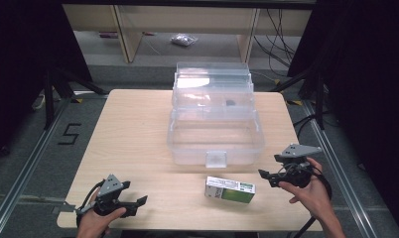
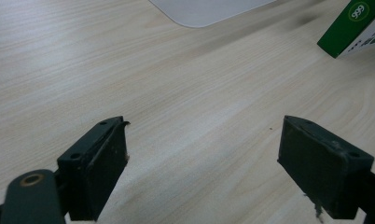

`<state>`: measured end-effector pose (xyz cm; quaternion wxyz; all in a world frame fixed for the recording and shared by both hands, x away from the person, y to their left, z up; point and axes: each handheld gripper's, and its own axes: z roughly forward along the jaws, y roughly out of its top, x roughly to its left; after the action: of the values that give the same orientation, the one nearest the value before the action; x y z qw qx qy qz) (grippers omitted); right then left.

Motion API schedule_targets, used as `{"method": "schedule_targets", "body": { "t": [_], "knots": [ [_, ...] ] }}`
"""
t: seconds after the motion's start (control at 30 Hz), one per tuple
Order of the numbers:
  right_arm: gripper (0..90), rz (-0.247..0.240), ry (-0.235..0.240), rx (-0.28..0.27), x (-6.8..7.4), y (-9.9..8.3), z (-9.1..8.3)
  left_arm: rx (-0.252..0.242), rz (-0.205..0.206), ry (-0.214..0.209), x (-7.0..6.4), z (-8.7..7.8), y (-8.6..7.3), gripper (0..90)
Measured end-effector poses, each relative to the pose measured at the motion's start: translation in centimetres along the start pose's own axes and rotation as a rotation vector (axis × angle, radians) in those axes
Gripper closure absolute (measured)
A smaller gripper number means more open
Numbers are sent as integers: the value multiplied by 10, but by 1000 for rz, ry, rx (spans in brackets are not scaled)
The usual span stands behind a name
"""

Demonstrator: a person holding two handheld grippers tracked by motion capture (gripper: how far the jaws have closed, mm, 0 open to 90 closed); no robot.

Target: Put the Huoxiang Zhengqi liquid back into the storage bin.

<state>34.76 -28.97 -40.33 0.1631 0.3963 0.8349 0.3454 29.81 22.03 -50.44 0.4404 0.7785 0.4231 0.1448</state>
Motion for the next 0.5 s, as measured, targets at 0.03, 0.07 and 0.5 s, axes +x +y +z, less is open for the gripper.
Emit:
{"method": "schedule_targets", "body": {
  "t": [0.03, 0.07, 0.5],
  "knots": [
    [225, 0, 0, 0, 0, 0, 0, -1, 2, -5, 0, 0, 0, 148],
    [225, -25, 7, 8, 2, 3, 1, -2, -1, -3, 0, 0, 0, 149],
    [225, -116, 84, -3, 21, 25, -2, -2, 3, -5, 0, 0, 0, 149]
  ]
}}
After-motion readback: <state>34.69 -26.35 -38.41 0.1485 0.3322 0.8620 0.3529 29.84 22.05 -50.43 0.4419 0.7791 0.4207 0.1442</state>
